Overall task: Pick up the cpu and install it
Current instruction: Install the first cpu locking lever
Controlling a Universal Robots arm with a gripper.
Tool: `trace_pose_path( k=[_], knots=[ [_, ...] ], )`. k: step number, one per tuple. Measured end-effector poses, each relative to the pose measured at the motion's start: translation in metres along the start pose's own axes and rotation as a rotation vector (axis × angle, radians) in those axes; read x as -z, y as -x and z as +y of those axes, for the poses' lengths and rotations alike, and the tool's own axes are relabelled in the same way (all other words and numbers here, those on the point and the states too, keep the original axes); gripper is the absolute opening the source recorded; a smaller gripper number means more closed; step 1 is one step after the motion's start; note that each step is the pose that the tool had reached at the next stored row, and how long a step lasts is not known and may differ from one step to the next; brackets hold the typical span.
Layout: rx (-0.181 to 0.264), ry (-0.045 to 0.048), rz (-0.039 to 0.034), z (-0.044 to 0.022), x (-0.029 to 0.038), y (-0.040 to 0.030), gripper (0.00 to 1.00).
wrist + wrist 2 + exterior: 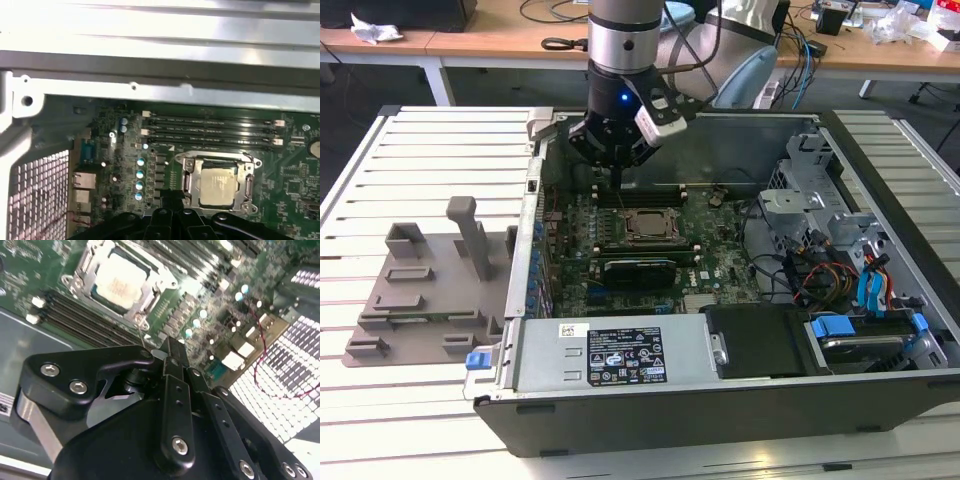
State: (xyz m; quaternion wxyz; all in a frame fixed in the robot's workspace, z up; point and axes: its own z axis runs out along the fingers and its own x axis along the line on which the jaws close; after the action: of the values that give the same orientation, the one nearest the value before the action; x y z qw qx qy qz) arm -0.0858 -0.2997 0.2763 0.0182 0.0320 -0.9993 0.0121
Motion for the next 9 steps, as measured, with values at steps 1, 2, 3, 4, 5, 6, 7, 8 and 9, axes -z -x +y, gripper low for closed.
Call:
trace_pose_path(
  k=[1,2,3,4,5,6,7,8,9],
  knots=[
    [0.0,0.0009,-0.0001,0.0021,-0.0006,-0.0028,0.11],
    [0.0,0.0019,-0.0002,0.005,-0.0015,-0.0063,0.11],
    [0.0,0.0028,-0.0002,0.0078,-0.0022,-0.0091,0.11],
    [0.0,0.0035,-0.0002,0.0102,-0.0029,-0.0103,0.11],
    [0.0,0.0053,-0.0003,0.0143,-0.0038,-0.0108,0.11],
    [0.0,0.0066,-0.0004,0.0169,-0.0044,-0.0108,0.11],
    [0.0,0.0085,-0.0006,0.0215,-0.0057,-0.0105,0.11],
    [0.0,0.0096,-0.0008,0.025,-0.0073,-0.0101,0.11],
    [0.001,0.0097,-0.0007,0.026,-0.0084,-0.01,0.11]
  ],
)
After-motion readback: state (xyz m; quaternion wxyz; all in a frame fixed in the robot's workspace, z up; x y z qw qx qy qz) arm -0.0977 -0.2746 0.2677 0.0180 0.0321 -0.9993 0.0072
